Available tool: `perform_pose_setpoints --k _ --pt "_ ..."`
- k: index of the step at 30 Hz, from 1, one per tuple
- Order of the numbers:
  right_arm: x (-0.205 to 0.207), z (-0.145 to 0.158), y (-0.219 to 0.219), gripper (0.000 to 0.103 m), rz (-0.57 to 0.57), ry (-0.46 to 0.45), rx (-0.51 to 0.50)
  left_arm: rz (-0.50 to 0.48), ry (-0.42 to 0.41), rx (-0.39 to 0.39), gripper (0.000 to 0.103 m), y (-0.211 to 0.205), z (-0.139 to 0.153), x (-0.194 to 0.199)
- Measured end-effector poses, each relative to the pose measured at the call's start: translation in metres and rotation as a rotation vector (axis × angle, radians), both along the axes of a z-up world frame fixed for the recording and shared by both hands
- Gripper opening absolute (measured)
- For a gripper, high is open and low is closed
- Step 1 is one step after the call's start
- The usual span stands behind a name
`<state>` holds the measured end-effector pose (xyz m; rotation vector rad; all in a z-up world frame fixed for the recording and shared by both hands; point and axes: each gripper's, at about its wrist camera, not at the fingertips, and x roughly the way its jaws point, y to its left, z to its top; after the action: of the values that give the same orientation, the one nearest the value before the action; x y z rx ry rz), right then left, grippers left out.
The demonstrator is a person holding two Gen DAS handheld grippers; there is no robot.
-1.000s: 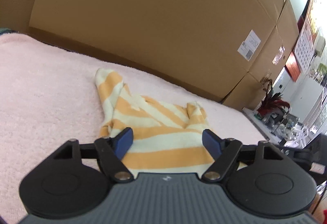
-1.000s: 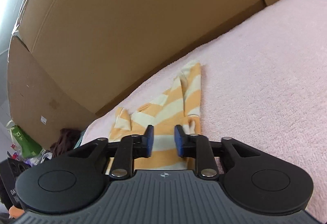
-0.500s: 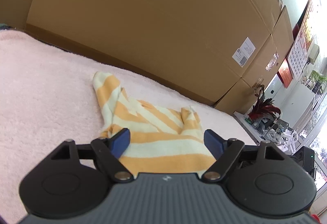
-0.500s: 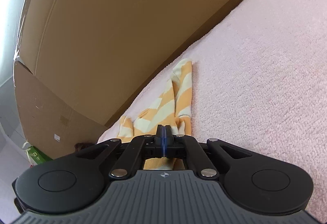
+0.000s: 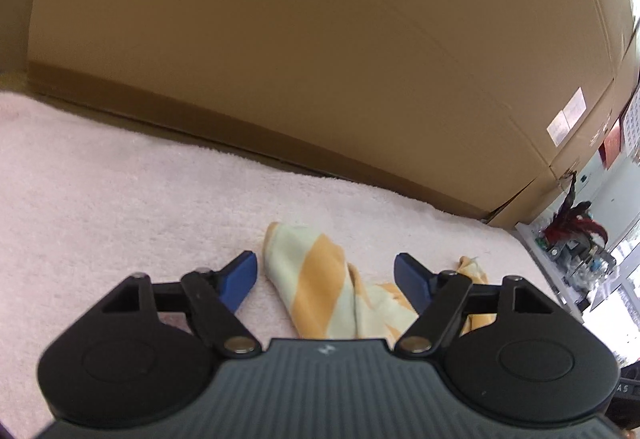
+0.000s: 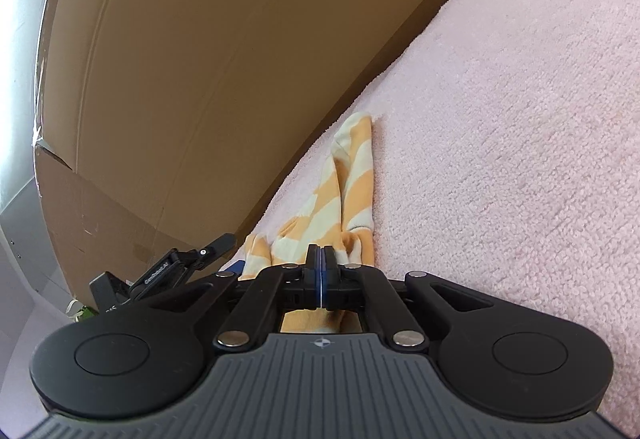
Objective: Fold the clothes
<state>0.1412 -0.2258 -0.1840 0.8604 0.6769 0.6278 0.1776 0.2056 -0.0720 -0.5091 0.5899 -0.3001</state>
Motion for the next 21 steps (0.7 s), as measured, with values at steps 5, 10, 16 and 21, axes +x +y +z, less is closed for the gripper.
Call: perform_pose_setpoints --k 5,10,16,21 --pt "0.002 0.001 0.001 0.0 0.008 0.004 -0.001 -0.049 -0.031 -0.076 0.091 0.008 -0.007 -0.005" --pt "0.017 0.024 0.003 0.028 0.056 -0.019 -0.063 -0.053 -0.031 -0.078 0.094 0.008 -0.007 -0.006" --pt "0.067 0.058 0.011 0.069 0.007 -0.117 -0.36 -0.089 -0.027 -0.09 0.102 0.009 -0.009 -0.002" --pt "0.111 0.046 0.015 0.068 0.135 -0.098 -0.364 -0.108 -0.03 -0.105 0.102 0.018 -0.011 -0.004"
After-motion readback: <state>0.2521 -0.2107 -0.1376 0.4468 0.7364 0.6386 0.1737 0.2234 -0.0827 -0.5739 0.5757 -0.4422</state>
